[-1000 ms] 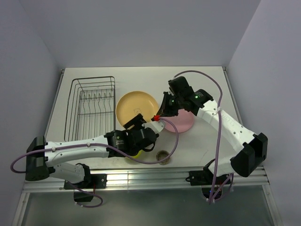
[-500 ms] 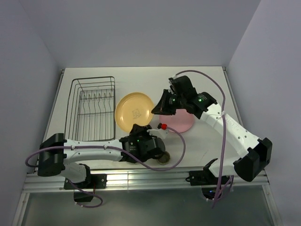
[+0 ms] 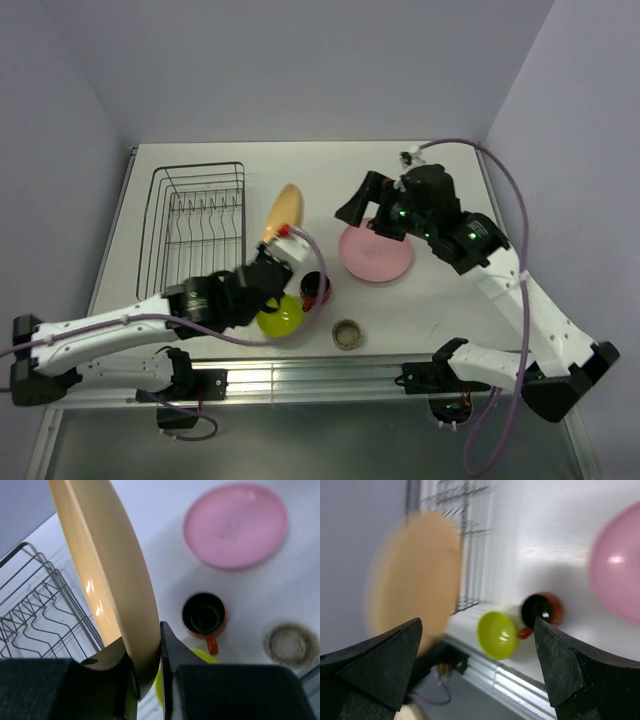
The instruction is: Load the mixed dishes into the dish rack
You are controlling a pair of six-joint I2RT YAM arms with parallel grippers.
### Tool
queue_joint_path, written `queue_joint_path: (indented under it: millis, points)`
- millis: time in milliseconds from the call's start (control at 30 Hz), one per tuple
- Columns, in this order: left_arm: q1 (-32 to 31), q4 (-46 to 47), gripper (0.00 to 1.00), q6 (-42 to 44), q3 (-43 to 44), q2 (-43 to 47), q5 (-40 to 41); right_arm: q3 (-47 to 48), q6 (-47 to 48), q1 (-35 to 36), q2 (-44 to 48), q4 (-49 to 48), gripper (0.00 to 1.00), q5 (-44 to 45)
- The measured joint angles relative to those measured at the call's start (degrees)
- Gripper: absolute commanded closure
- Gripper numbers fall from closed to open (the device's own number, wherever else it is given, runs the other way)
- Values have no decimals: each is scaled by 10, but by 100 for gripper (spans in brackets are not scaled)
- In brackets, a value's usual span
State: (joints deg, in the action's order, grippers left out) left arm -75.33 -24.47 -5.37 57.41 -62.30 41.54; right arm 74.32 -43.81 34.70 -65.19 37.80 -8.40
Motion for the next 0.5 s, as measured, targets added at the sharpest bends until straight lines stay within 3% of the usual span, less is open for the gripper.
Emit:
queue_joint_path:
  millis: [67,233,400,500]
  points:
    - [58,0,100,-15,2,52,-4,-6,4,-21,38,27,0,48]
    - [276,9,100,-44,22,147,-78,-36,18,-43,118,66,0,131]
    - [455,23,100,-60,44,129,-221,-66,29,-42,152,80,0,162]
    - [528,38,100,-71,35,95,-308,-95,31,-42,158,85,0,166]
